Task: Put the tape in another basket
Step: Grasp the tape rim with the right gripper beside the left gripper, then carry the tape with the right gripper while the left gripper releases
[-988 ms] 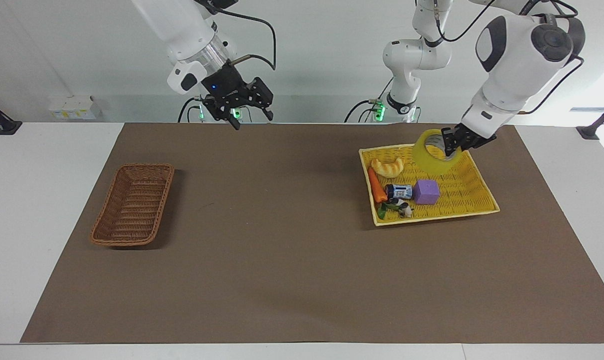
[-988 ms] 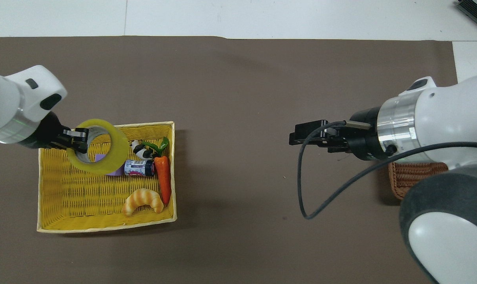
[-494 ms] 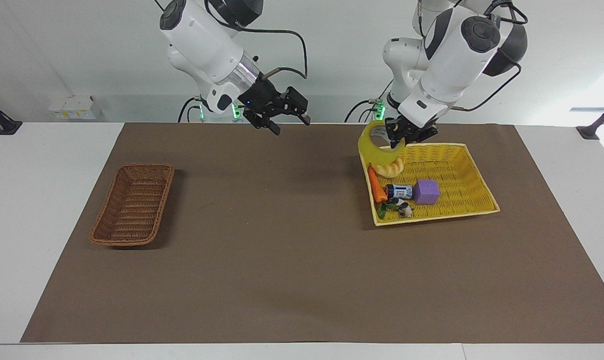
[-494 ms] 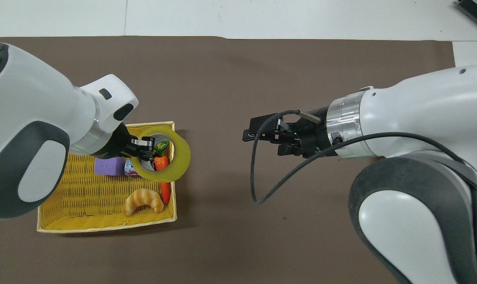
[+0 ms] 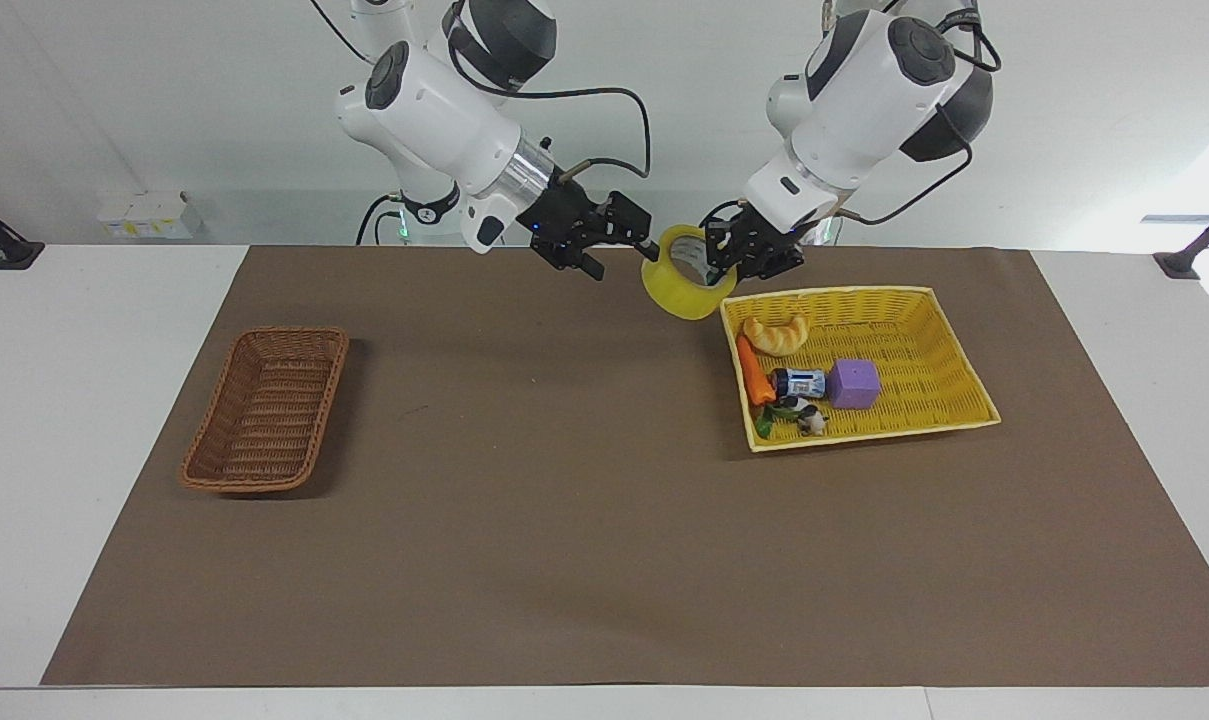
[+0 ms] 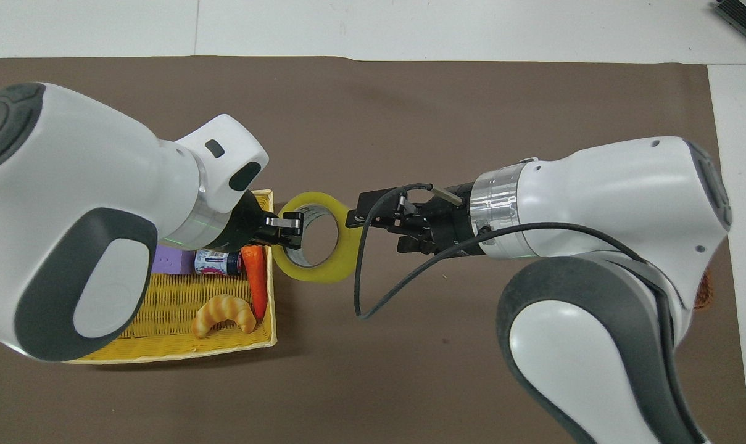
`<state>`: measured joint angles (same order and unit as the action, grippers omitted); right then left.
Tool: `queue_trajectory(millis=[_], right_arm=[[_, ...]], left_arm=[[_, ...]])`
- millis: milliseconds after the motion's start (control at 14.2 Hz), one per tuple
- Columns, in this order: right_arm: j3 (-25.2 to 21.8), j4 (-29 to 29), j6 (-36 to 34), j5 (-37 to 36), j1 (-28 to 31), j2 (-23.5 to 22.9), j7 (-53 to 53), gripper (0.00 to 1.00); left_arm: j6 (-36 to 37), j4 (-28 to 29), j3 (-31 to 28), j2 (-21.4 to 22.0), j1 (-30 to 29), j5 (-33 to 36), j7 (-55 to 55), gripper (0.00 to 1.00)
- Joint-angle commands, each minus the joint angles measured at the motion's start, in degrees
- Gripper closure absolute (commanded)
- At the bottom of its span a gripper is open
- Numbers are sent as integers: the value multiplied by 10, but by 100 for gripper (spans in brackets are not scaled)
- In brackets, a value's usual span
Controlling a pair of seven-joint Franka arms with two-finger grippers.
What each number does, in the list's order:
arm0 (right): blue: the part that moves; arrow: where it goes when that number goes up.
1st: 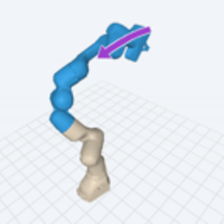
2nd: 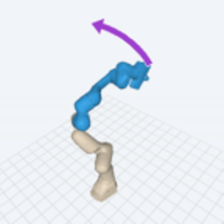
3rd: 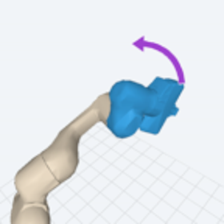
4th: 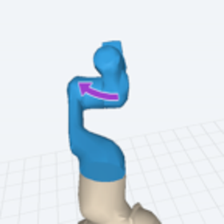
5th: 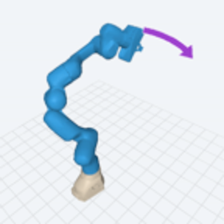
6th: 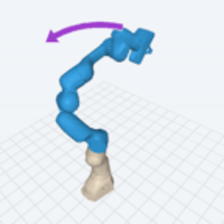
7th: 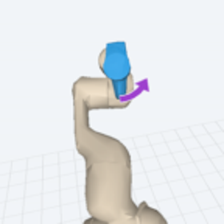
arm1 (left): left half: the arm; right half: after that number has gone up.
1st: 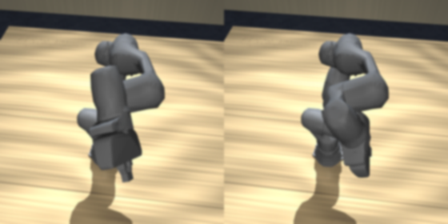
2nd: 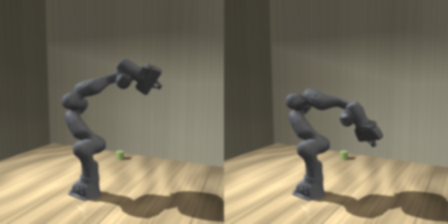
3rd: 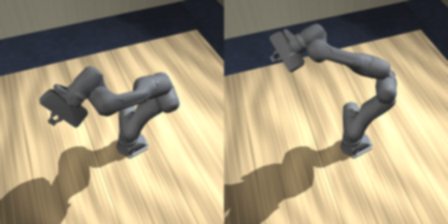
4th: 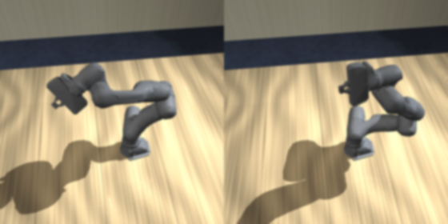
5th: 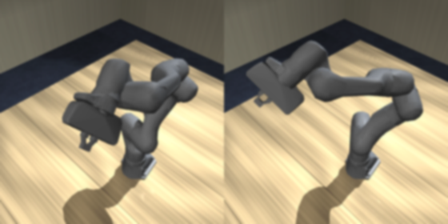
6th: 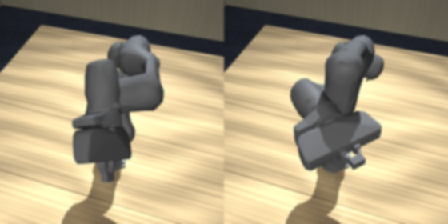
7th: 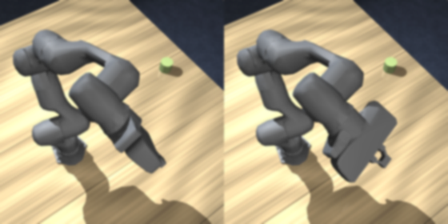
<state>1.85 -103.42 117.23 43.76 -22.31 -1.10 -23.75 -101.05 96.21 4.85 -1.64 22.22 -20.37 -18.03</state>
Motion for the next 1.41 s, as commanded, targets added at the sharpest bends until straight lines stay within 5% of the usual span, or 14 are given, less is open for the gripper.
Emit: queue_trajectory(millis=[0,635,706,918,1059,1129,1200,1341], right_arm=[[-2,-35,7,50,6,22,65,0],[-6,-45,-9,68,26,31,107,2],[-6,-45,-9,68,29,36,105,14],[-6,-40,-35,67,51,39,100,82],[-6,-39,-36,67,57,38,93,97],[-6,-37,-37,67,58,37,91,100],[-6,-36,-37,66,57,37,81,100],[-6,-35,-37,62,57,36,78,100]], left_arm=[[-15,-5,-8,2,35,-11,-27,100],[-75,-5,-2,-1,49,-44,-54,100],[-79,-5,-2,-1,48,-47,-54,100],[-83,-1,-2,0,48,-49,-54,100],[-103,-1,-2,-1,48,-63,-55,100],[-107,-1,-2,-2,48,-63,-59,90],[-106,-1,-2,-1,54,-63,-80,50],[-98,-1,-2,1,61,-57,-108,0]])
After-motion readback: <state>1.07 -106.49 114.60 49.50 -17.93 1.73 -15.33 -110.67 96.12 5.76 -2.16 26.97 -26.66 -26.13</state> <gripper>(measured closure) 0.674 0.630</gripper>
